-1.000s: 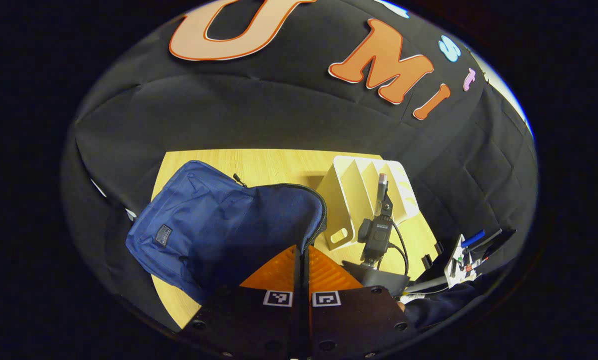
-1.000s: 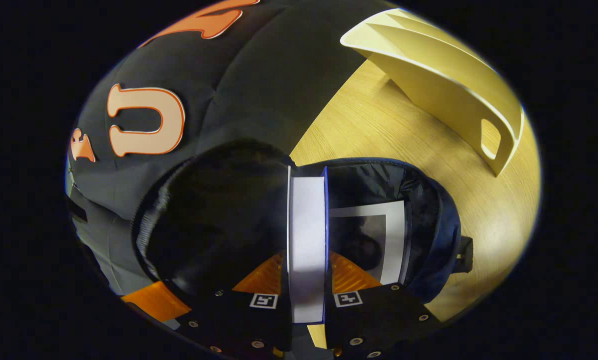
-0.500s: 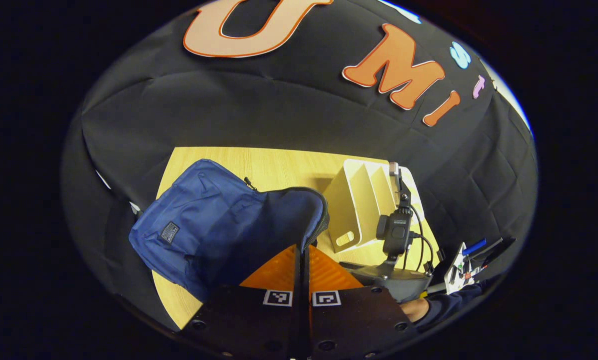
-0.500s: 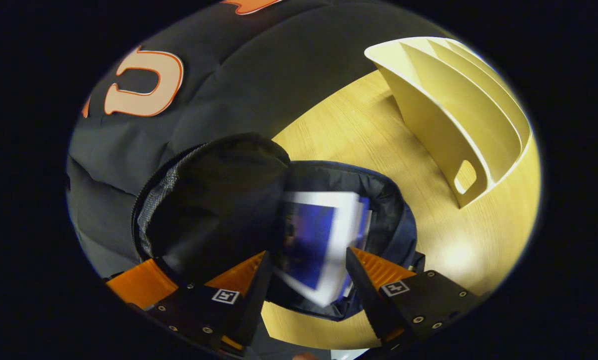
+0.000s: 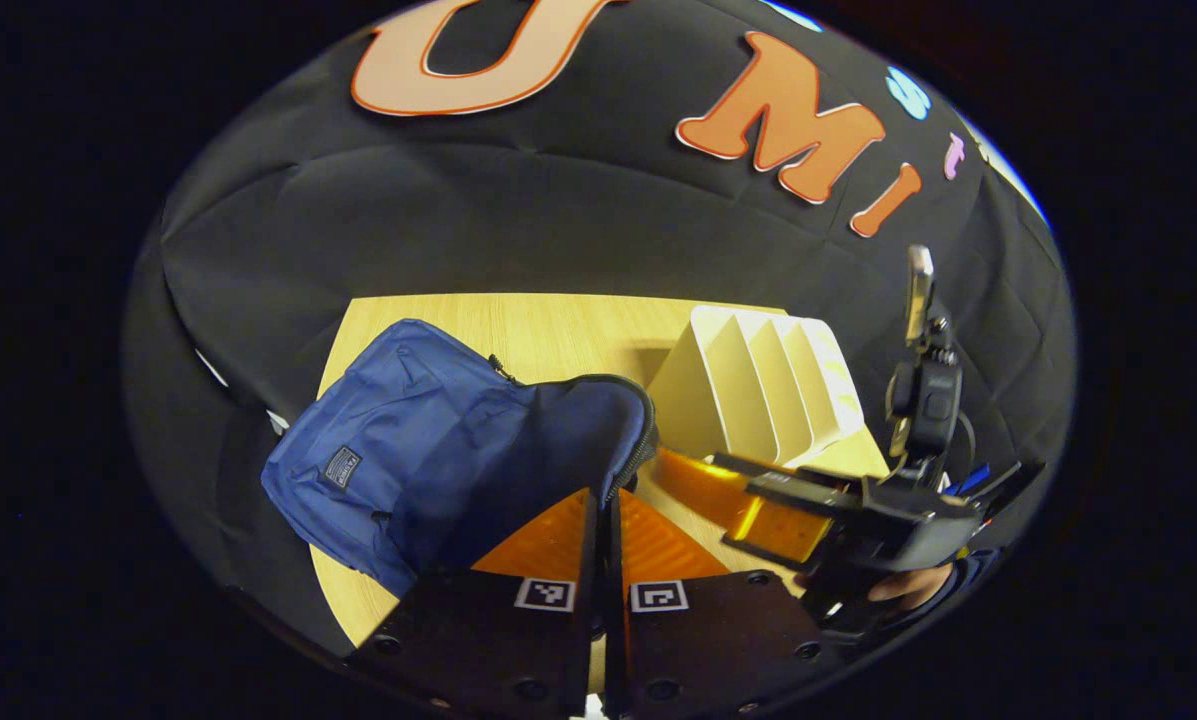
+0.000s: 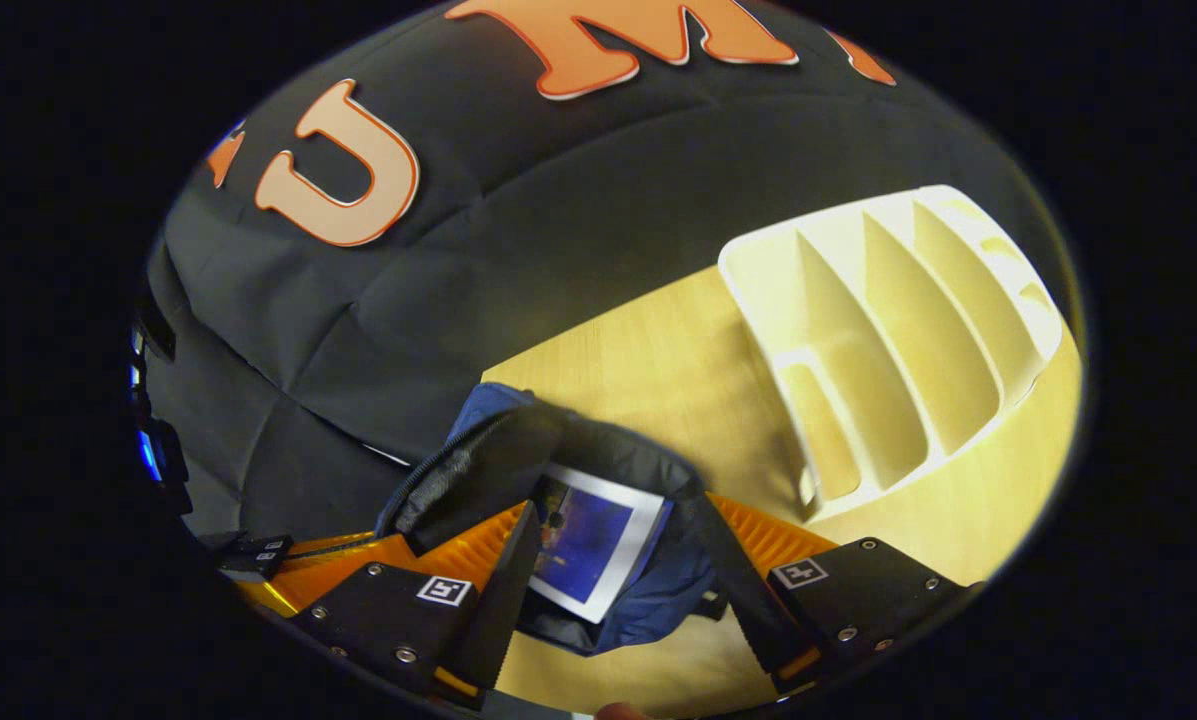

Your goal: Open the schoolbag, grab two books from the bookshelf and put them into the schoolbag.

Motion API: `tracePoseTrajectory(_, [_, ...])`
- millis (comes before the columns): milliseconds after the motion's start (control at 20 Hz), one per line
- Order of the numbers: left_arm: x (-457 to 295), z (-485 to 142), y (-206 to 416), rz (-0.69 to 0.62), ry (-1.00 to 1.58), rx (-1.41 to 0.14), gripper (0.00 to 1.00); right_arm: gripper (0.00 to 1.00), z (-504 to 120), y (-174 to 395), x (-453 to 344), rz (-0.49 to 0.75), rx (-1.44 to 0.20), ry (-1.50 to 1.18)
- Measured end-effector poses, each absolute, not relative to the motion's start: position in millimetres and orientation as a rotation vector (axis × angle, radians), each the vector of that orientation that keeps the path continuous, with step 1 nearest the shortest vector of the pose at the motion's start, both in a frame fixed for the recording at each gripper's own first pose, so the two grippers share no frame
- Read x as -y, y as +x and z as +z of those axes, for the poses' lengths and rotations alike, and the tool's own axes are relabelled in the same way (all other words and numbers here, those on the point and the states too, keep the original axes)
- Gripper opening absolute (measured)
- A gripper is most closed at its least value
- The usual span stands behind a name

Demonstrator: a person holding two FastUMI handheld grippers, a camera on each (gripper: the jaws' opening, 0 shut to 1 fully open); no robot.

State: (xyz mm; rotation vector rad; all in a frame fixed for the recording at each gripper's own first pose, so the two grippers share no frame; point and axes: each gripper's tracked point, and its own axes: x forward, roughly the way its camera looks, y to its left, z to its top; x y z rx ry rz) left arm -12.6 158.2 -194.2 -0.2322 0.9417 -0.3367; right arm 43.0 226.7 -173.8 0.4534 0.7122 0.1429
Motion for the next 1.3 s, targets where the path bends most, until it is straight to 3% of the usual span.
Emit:
tracePoseTrajectory(250, [-124, -195, -15, -0.428, -0.203, -0.928, 0.3, 0.95, -149, 45, -170, 0.057, -0.632, 0.395])
tracePoseTrajectory(600, [-86, -190, -10, -0.432, -0.206, -0.868, 0.83, 0.96, -118, 38, -77, -0.059, -0.496, 0.3])
tracePoseTrajectory(800, [-46, -160, -2, -0.379, -0.253, -0.74, 0.95, 0.97, -89, 30, -27, -0.056, -0.419, 0.231])
tracePoseTrajectory(1300, [20, -93, 3, -0.129, -0.185, -0.408, 0.97, 0.97, -66, -17, 68, -0.035, -0.357, 0.122])
